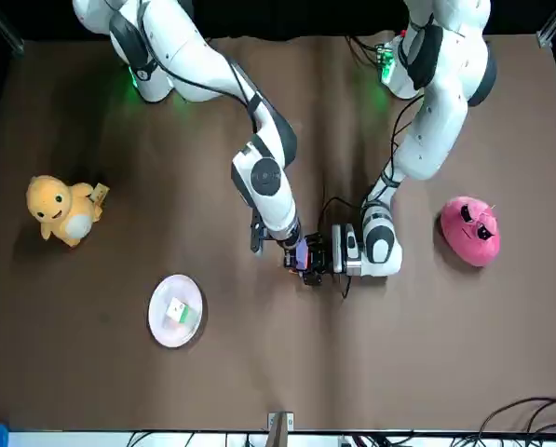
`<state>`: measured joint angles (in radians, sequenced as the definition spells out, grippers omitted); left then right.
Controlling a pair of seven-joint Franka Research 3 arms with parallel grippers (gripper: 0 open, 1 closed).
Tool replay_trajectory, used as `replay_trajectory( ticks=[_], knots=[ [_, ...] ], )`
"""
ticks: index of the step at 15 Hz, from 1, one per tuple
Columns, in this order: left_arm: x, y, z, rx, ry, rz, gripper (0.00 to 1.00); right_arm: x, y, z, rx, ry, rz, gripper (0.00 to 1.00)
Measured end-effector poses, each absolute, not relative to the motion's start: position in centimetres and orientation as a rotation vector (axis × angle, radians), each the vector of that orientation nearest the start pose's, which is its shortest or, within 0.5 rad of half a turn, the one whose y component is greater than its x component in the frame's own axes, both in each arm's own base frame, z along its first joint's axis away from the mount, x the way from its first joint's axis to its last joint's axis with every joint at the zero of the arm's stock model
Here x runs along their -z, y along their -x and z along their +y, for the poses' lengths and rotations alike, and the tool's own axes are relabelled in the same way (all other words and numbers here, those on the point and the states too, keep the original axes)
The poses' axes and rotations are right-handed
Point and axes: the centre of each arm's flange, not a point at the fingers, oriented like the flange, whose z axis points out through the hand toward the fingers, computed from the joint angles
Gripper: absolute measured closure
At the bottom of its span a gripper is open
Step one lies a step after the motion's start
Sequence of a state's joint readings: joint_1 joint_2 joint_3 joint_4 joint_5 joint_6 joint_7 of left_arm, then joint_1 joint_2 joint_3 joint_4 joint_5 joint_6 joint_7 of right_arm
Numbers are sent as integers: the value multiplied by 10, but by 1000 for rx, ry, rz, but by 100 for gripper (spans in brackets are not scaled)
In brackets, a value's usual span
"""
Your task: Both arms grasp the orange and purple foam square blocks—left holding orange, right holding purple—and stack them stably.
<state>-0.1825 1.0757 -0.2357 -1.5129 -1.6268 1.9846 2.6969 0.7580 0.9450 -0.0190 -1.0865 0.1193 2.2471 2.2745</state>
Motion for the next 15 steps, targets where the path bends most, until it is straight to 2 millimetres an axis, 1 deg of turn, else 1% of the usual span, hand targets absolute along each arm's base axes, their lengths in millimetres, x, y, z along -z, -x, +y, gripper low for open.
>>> replay_trajectory(
  ticks=[9,13,15],
  knots=[
    [-51,-596,-310,-1195,-1218,-1386,40,-268,-580,542,-107,2044,2086,41],
    [-51,-596,-310,-1195,-1218,-1386,40,-268,-579,543,-108,2045,2085,37],
    [-51,-596,-310,-1195,-1218,-1386,40,-267,-579,543,-108,2047,2086,33]
  ],
)
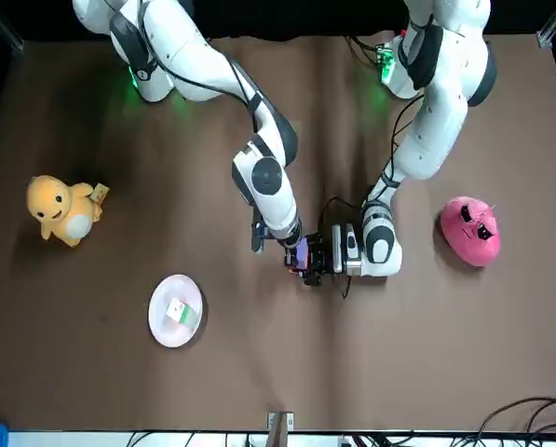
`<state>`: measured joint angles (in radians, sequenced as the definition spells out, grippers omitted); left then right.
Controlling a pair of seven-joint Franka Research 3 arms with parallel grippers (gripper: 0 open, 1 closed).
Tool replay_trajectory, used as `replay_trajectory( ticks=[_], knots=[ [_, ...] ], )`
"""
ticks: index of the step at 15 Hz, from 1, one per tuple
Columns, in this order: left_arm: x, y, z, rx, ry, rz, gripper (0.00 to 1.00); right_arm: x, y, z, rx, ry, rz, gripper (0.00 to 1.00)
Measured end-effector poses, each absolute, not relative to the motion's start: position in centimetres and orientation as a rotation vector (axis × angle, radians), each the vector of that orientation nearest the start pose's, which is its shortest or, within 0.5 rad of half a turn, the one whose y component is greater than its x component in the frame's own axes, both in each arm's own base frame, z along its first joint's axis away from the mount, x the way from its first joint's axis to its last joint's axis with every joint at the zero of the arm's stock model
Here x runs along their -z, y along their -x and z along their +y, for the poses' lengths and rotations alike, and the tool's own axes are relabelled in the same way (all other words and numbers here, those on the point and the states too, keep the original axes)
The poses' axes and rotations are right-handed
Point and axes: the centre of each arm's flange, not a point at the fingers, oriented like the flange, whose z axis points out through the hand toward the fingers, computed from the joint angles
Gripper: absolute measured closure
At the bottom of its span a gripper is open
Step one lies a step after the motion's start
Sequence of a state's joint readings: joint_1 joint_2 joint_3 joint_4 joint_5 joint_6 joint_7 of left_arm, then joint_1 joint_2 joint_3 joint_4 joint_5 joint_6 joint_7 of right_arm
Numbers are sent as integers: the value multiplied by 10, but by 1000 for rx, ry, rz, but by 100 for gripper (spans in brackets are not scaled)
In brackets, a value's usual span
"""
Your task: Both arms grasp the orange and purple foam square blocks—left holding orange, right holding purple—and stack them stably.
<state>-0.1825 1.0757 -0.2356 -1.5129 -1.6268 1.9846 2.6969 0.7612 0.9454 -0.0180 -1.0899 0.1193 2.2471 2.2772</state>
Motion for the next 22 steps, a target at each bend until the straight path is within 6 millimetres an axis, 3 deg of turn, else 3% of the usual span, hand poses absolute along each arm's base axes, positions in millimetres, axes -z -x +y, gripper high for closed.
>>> replay_trajectory(
  ticks=[1,3,4,14,18,22],
  knots=[
    [-51,-596,-310,-1195,-1218,-1386,40,-266,-578,543,-109,2048,2087,33],
    [-51,-596,-310,-1195,-1218,-1386,40,-266,-578,543,-110,2046,2086,18],
    [-51,-596,-310,-1195,-1218,-1386,40,-267,-578,544,-109,2042,2083,15],
    [-51,-596,-310,-1195,-1218,-1386,40,-267,-578,546,-112,2013,2090,11],
    [-51,-596,-310,-1195,-1218,-1386,40,-267,-577,546,-113,2014,2089,1],
    [-51,-596,-310,-1195,-1218,-1386,40,-267,-578,546,-113,2013,2088,0]
  ],
)
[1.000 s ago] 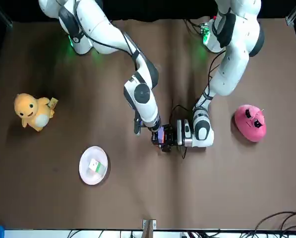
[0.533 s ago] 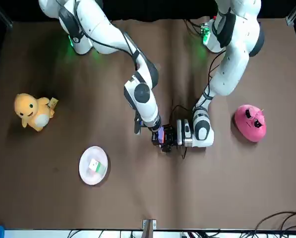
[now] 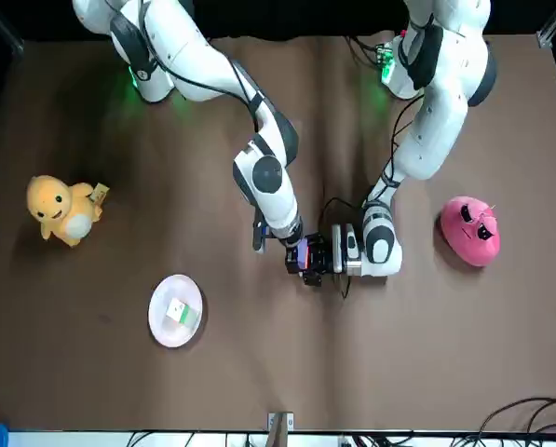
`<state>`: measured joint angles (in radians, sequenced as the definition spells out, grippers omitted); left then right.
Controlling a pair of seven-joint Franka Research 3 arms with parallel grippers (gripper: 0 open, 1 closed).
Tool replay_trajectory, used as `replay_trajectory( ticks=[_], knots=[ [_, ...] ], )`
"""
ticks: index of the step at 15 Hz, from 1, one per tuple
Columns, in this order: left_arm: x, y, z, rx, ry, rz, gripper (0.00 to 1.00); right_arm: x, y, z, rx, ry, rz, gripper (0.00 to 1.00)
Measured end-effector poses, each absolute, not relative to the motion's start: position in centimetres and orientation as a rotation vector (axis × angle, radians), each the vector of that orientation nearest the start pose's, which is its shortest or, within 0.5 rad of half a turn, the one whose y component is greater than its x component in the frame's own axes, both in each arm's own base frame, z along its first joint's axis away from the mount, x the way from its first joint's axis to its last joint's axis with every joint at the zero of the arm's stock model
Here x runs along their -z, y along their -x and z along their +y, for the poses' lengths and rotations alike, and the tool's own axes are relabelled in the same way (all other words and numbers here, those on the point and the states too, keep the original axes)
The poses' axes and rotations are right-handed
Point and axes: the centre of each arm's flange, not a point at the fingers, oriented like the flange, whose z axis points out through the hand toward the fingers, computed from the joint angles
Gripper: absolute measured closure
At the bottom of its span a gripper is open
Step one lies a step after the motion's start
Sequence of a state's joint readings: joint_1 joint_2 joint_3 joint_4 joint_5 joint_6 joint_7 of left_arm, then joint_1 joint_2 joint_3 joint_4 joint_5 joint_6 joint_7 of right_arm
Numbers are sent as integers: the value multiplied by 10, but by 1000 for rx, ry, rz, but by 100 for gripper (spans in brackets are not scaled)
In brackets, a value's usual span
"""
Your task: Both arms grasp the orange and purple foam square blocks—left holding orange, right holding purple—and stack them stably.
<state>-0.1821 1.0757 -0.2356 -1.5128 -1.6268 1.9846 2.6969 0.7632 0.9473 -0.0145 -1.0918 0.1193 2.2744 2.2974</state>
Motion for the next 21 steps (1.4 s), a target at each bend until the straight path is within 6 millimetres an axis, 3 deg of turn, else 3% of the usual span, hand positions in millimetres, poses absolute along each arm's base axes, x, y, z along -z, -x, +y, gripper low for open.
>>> replay_trajectory(
  ticks=[15,18,21],
  knots=[
    [-51,-597,-309,-1198,-1220,-1386,41,-287,-577,543,-143,2034,2126,0],
    [-51,-598,-308,-1198,-1220,-1386,41,-303,-577,540,-147,2046,2137,0],
    [-51,-598,-308,-1198,-1220,-1387,41,-336,-583,524,-150,2105,2124,0]
  ],
)
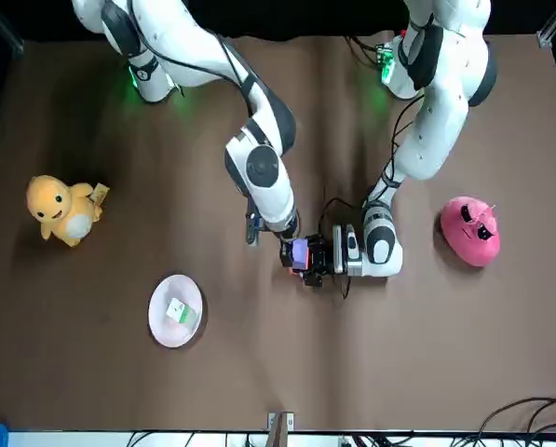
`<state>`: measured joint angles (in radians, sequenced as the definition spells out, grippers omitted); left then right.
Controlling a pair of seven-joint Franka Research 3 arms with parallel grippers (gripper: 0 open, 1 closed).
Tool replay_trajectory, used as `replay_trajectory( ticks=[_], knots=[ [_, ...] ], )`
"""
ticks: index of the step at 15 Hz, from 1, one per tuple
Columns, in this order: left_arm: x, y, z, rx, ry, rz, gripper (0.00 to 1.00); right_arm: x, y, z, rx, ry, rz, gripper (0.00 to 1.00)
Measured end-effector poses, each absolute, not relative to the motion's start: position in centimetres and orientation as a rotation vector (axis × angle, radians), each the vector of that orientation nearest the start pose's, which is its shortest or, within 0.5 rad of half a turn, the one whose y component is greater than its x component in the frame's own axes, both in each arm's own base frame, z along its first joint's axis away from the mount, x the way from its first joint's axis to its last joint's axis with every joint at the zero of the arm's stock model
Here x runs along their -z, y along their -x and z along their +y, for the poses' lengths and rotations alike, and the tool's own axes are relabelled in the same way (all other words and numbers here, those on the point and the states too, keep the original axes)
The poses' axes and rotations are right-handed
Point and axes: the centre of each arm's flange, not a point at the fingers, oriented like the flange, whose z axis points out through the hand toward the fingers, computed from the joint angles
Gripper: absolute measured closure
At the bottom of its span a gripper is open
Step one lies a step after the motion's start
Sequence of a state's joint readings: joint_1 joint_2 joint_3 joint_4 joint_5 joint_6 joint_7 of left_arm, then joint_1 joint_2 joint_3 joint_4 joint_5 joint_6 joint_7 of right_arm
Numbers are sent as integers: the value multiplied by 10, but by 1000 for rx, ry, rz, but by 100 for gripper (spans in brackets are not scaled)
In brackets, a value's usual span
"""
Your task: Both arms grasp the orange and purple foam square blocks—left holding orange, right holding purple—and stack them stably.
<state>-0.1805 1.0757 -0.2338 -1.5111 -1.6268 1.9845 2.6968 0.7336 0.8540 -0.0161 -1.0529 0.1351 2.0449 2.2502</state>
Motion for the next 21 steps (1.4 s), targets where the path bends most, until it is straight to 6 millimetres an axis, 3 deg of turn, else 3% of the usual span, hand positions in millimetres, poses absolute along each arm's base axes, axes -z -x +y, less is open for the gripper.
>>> replay_trajectory(
  ticks=[2,5,7,9,11,17,18,21],
  knots=[
    [-51,-598,-308,-1198,-1220,-1387,39,-358,-590,508,-151,2161,2098,0],
    [-49,-599,-304,-1198,-1237,-1395,14,-391,-603,477,-166,2276,2009,0],
    [-49,-600,-303,-1198,-1239,-1396,0,-427,-611,451,-173,2340,1920,0],
    [-49,-600,-303,-1199,-1239,-1396,0,-463,-619,421,-166,2391,1844,0],
    [-49,-601,-302,-1200,-1241,-1395,0,-486,-625,389,-167,2487,1729,0],
    [-56,-613,-271,-1217,-1212,-1395,0,-517,-653,288,-173,2773,1257,0],
    [-63,-620,-250,-1229,-1212,-1399,0,-534,-659,254,-155,2852,1041,0],
    [-78,-629,-229,-1248,-1209,-1419,0,-556,-664,175,-180,2952,721,0]
  ],
)
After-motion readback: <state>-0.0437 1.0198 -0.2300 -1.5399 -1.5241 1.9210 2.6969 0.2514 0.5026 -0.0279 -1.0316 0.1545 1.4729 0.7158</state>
